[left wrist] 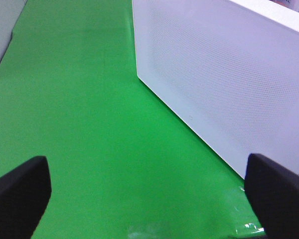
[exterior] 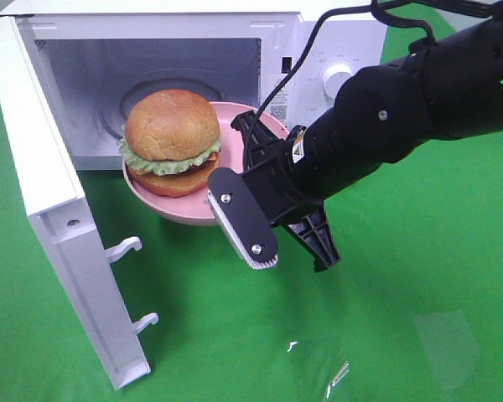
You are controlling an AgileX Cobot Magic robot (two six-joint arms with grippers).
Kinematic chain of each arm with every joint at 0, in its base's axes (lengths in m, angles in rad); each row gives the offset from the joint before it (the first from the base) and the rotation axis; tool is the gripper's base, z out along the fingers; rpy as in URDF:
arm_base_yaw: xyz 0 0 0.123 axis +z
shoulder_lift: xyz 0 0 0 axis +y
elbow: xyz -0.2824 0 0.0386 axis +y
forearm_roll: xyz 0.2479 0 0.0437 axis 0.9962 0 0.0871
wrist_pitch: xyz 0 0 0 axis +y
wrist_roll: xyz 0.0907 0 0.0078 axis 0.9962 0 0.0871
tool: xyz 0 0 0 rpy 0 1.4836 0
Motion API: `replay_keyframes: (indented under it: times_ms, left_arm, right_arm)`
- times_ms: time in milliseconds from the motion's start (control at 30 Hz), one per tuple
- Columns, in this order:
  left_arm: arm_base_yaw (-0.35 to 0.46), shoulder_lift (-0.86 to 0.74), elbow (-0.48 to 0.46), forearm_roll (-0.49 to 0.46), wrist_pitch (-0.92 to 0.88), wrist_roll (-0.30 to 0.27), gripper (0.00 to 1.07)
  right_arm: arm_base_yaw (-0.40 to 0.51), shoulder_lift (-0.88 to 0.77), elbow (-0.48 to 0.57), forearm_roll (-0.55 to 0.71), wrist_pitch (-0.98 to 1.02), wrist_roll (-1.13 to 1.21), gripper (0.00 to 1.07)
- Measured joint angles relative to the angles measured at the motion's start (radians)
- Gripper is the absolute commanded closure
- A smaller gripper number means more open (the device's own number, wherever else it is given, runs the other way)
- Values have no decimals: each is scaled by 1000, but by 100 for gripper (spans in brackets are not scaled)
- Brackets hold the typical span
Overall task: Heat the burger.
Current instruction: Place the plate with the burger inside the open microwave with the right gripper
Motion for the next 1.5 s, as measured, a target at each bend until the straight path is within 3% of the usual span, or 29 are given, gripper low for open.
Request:
replay_keyframes:
  times_ms: [867,1500]
  left_arm:
    - [0,0,0,0,0,0,9]
    - [0,0,0,0,0,0,9]
  right_arm:
    - [0,219,-305,0,91,68,107]
    - [0,411,-628,-209,213,372,107]
